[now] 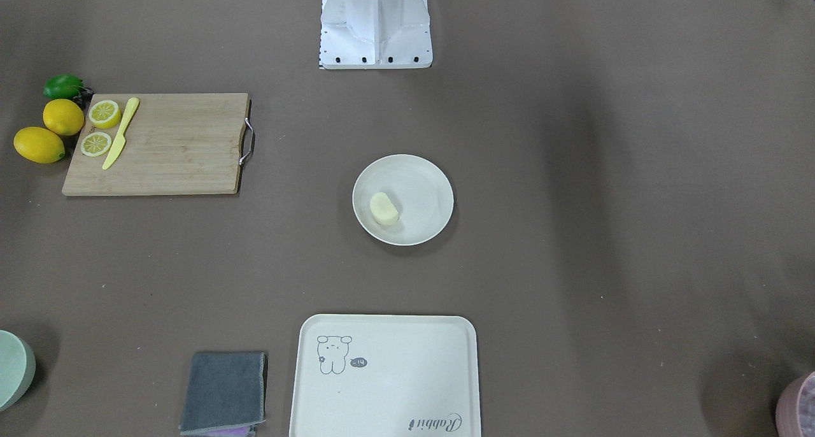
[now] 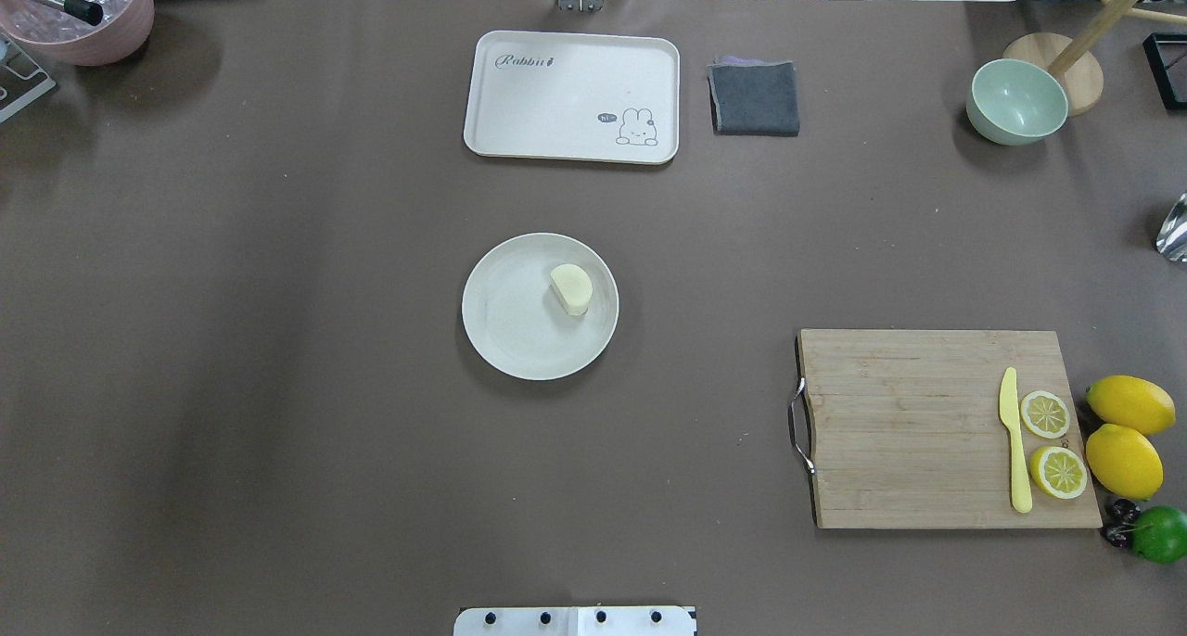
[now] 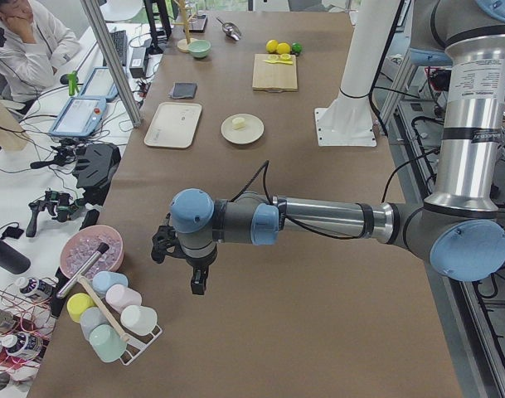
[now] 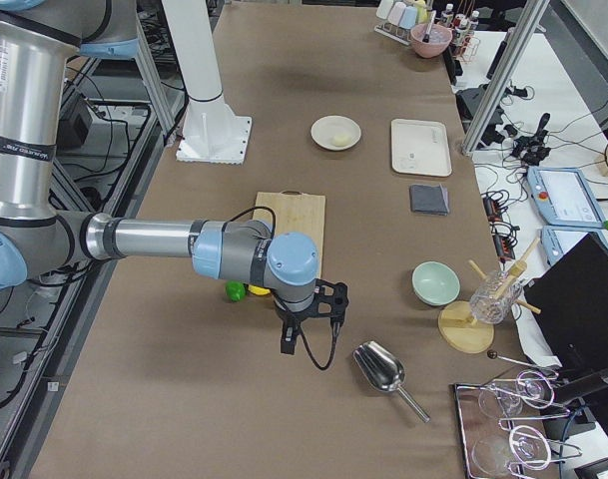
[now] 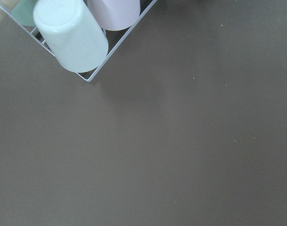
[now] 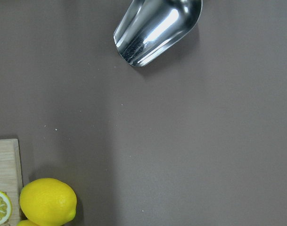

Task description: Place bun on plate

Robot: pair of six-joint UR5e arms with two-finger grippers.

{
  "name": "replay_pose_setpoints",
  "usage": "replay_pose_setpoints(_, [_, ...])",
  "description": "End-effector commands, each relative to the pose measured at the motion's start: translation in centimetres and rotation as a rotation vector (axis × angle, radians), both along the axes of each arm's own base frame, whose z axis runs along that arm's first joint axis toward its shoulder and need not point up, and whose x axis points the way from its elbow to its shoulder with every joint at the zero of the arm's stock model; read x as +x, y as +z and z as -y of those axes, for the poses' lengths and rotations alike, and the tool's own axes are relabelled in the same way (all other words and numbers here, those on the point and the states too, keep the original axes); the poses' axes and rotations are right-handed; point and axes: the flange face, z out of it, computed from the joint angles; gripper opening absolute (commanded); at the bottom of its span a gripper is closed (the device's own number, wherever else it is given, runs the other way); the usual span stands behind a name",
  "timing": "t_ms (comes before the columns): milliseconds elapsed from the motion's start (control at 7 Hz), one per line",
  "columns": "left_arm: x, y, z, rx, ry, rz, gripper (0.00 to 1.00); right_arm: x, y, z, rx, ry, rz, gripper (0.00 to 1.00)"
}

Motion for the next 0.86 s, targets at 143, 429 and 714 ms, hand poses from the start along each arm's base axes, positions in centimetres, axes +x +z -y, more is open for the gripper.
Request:
replay_pose_setpoints(143, [0.0,0.7,0.0,-0.012,0.001,0.002,0.98,0.0,-0.2,0.2,0.003,0.003,0.004,1.0])
replay_pose_setpoints(429, [0.0,1.1,-0.1,-0.022,0.0,0.001,0.98,0.0,-0.2,0.3,0.004,0.003,-0.001,1.0])
replay_pose_setpoints(714, [0.1,1.0,-0.1,-0.024,-0.002,-0.005,0.98,0.0,-1.1,0.8,0.048,0.001,0.005,1.0])
